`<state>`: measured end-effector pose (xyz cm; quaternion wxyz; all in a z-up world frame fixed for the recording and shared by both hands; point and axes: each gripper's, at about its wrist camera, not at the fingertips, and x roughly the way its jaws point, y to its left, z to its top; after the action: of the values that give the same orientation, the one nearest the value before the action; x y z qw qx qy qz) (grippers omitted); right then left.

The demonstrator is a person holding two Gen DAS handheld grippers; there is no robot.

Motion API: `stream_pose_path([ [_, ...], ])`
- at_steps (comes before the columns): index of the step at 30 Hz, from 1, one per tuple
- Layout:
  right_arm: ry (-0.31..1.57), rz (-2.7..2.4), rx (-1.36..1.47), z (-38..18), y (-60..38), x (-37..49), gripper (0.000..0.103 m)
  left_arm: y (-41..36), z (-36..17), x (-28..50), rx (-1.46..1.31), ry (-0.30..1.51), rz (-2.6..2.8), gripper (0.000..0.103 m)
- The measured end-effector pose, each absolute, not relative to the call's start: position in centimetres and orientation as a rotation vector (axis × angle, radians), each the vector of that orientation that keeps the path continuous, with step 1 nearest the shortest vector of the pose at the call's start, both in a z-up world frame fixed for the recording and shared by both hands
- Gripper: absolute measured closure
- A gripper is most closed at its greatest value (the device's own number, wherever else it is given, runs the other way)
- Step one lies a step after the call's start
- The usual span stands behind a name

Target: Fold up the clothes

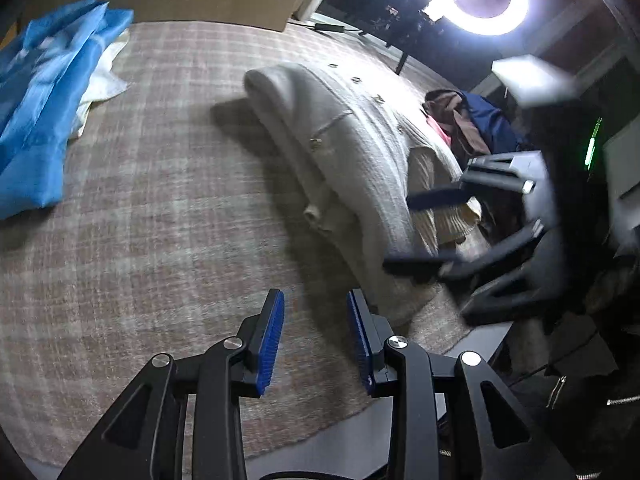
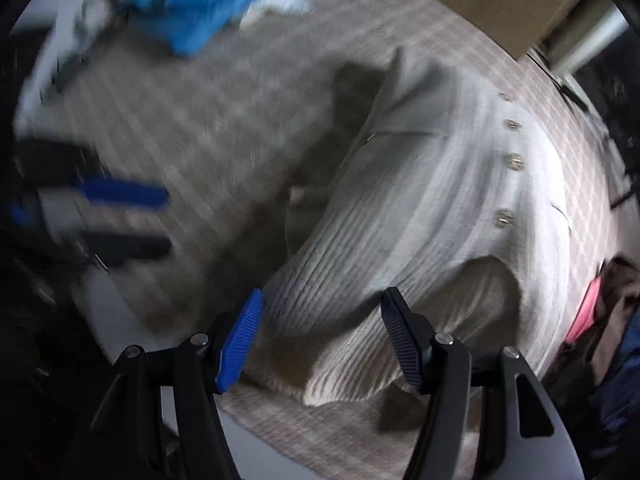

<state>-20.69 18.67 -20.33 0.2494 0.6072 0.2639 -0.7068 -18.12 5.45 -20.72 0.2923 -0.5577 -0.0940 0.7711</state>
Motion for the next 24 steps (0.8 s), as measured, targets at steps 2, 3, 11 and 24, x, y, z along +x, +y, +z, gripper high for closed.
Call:
stream_pose_path([
  [2, 0.774, -1.894, 1.634, -21.5, 18.9, -20.6, 0.047, 5.6, -21.1, -18.5, -1.477, -0.251, 2.048, 0.072],
  [3, 0.798, -1.878, 1.625, -22.1, 19.1, -20.6, 0.061, 6.0, -21.1, -18.8, -1.466, -0.238, 2.048, 0.072],
  [11, 0.403, -1.843, 1.691, -18.3, 25.0, -24.2, 0.088, 10.4, -21.8, -21.5, -1.392, -0.079, 2.04, 0.073],
  [24, 0.062, -1.883, 1.608, -13.6, 30.1, -26.9, 0.088, 14.8, -22.2, -23.4, -1.38, -0.04, 1.931, 0.099],
])
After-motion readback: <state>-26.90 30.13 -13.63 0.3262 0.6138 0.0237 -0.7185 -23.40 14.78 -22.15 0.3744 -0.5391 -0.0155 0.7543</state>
